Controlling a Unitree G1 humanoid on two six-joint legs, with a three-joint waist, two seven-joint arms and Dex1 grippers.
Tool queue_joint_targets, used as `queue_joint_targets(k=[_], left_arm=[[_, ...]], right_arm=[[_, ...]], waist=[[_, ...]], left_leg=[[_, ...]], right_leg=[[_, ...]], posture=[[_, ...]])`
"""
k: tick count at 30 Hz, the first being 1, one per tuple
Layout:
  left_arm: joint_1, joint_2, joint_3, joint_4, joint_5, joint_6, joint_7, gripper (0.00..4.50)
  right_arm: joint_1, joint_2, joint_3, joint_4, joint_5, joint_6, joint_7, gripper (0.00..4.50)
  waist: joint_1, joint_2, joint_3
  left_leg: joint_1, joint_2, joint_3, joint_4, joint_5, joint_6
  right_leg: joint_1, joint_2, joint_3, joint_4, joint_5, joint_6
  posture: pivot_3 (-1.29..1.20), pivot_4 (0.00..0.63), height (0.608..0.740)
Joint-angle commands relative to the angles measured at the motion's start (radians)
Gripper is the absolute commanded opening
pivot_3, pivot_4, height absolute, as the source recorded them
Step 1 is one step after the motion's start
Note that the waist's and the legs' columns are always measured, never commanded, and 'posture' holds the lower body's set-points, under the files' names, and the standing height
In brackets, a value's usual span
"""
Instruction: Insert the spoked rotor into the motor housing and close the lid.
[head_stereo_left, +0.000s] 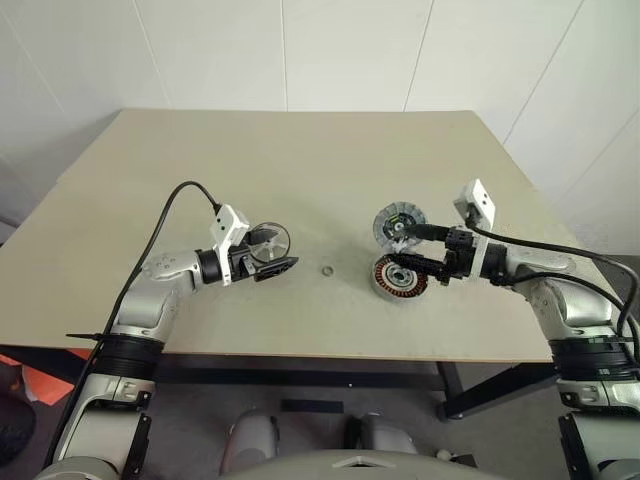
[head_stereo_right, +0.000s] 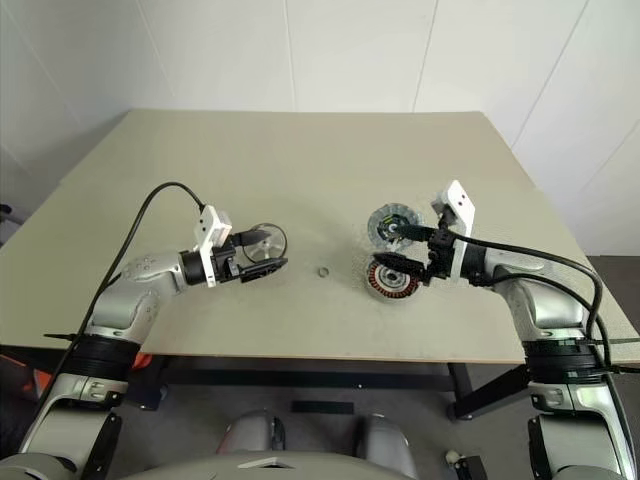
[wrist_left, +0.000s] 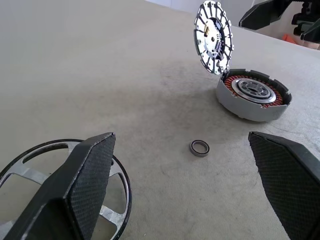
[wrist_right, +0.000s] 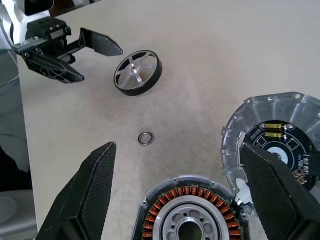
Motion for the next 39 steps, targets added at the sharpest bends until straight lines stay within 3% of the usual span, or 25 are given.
queue_joint_targets(k=[1,12,21,31,39], left_arm=[[-0.035,0.006,0.003,-0.003,0.001,-0.019,-0.01,4.5],[-0.068,0.0,-0.014,0.031,0.003,-0.024,-0.045,4.5],[-0.08,-0.005,-0.016,0.054,0.009,-0.027,-0.054,4.5],[-0.181,-0.101,-0.094,0.156,0.056,-0.052,-0.068,4.5],[-0.226,-0.16,-0.187,0.333,0.182,-0.216,-0.075,4.5]], right_arm=[[0.02,-0.017,-0.036,-0.04,0.022,-0.004,-0.008,4.48],[0.08,0.001,-0.062,-0.107,0.037,-0.006,-0.073,4.48],[0.082,-0.053,-0.05,-0.163,0.04,0.018,-0.045,4.48],[0.0,-0.023,0.029,-0.123,-0.001,-0.023,-0.045,4.48],[-0.004,0.017,0.053,-0.118,-0.014,-0.038,-0.071,4.48]], waist=[[0.002,0.0,0.0],[0.002,0.0,0.0],[0.002,0.0,0.0],[0.004,0.0,0.0],[0.004,0.0,0.0]], left_leg=[[0.0,0.0,0.0,0.0,0.0,0.0],[0.0,0.0,0.0,0.0,0.0,0.0],[0.0,0.0,0.0,0.0,0.0,0.001],[-0.001,0.0,-0.001,0.0,0.0,0.001],[-0.002,-0.001,-0.001,0.0,0.002,0.003]], right_leg=[[0.0,0.0,0.0,0.0,0.0,0.0],[0.0,0.0,0.0,-0.001,0.001,-0.002],[0.001,0.0,0.0,0.0,0.0,0.0],[0.001,0.0,0.0,0.0,0.0,0.0],[0.0,0.0,-0.001,-0.001,0.002,-0.004]], posture=[[0.0,0.0,0.74],[0.0,0.0,0.74],[0.0,0.0,0.74],[0.0,0.0,0.74],[0.0,0.0,0.74]])
